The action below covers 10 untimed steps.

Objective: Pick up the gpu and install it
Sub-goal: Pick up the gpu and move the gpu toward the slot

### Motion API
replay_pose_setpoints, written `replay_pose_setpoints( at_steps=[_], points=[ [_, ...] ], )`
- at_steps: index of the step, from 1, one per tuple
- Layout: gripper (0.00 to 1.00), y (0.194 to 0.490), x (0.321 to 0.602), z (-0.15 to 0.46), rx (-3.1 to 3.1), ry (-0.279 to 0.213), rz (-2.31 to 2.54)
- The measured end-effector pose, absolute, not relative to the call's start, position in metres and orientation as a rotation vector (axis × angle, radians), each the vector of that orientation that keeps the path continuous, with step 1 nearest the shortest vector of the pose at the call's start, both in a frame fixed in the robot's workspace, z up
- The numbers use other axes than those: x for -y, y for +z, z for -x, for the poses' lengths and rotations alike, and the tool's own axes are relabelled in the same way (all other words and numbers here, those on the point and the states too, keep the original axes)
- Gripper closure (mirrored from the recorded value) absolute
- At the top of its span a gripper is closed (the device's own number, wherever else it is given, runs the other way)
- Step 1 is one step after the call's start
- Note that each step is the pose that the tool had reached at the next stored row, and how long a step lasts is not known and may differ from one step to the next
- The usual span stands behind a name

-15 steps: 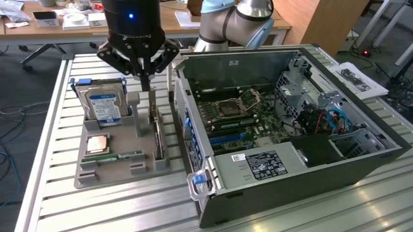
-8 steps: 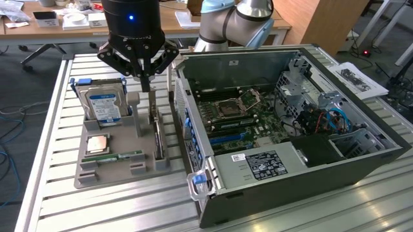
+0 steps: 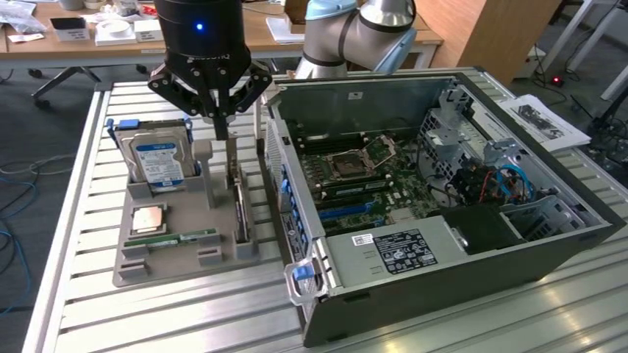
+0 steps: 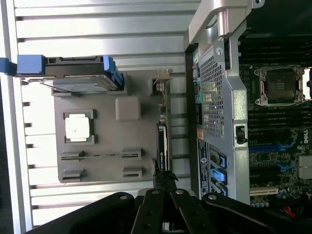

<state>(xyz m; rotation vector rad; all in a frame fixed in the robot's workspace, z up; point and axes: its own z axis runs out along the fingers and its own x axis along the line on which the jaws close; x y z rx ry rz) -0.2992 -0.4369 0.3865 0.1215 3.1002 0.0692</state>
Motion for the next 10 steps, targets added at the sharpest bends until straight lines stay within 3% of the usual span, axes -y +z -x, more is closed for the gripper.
replay_pose_setpoints(
  at_steps=[7, 9, 10],
  points=[
    [0.89, 0.3865, 0.4369, 0.2992, -3.100, 0.069, -0.122],
    [0.77, 0.3865, 0.4369, 0.2992, -3.100, 0.069, -0.122],
    [0.77, 0.3865, 0.4369, 0.2992, -3.100, 0.069, -0.122]
  ],
)
